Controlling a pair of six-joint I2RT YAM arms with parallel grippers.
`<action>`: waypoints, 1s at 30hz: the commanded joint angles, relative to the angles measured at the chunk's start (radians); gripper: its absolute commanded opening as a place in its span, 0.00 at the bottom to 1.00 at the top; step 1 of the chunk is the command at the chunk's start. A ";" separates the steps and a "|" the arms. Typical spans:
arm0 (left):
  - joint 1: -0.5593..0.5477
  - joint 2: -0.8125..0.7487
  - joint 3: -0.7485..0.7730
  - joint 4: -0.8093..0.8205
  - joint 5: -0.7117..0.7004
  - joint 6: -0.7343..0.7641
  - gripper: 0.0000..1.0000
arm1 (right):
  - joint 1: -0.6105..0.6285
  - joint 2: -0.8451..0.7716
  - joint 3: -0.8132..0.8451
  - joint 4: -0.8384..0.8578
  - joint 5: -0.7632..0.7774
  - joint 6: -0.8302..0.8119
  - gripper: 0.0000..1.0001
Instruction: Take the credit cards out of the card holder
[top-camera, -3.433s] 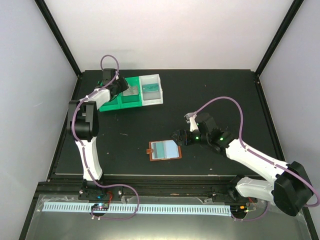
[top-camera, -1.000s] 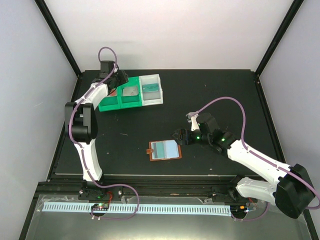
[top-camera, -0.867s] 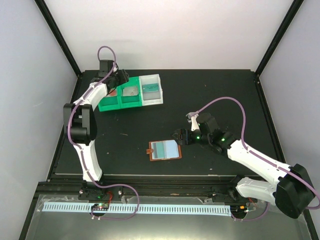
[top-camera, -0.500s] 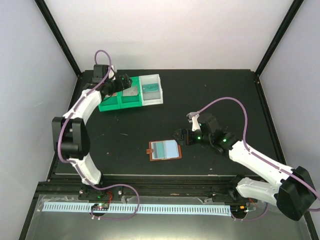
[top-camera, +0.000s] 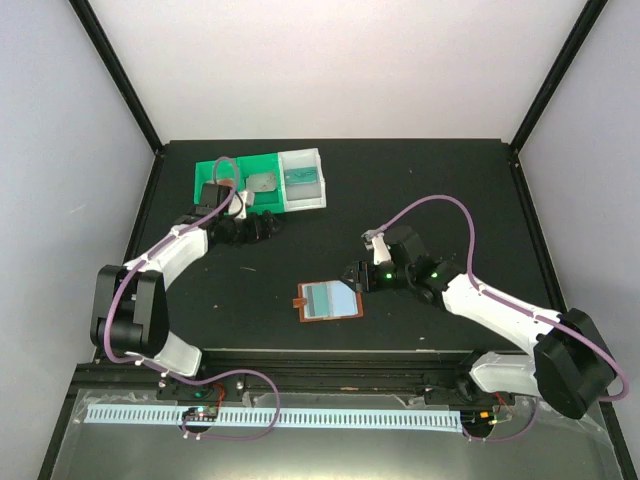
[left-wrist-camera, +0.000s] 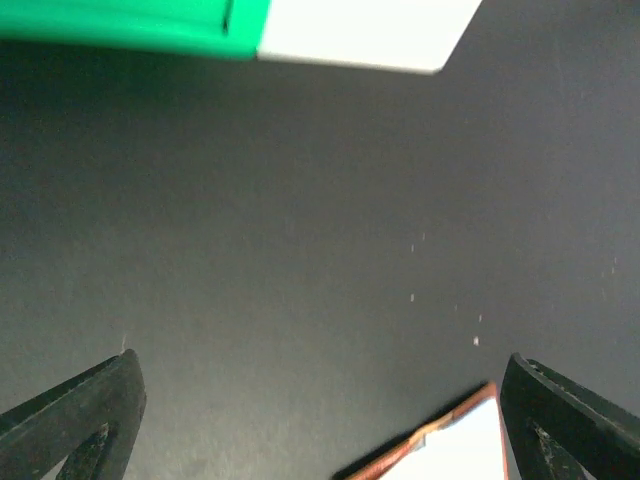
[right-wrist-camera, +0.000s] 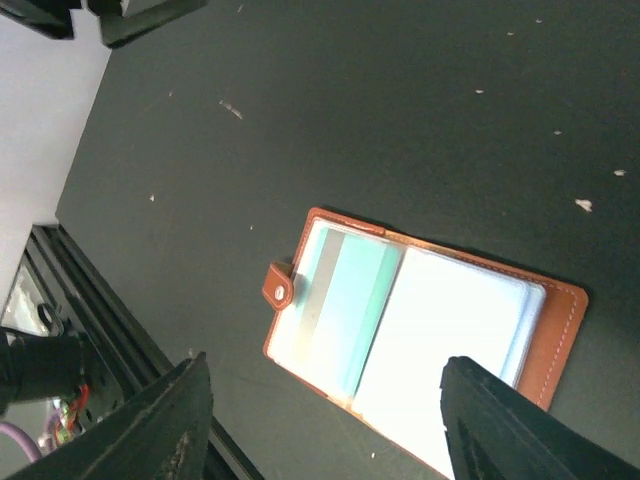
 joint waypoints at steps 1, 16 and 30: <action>-0.025 -0.054 -0.062 0.032 0.094 0.027 0.99 | -0.006 0.027 -0.023 0.080 -0.054 0.028 0.57; -0.166 -0.119 -0.290 0.188 0.265 -0.055 0.89 | 0.046 0.236 0.005 0.150 -0.084 0.135 0.33; -0.259 -0.101 -0.427 0.444 0.381 -0.229 0.92 | 0.123 0.394 0.108 0.088 0.005 0.137 0.29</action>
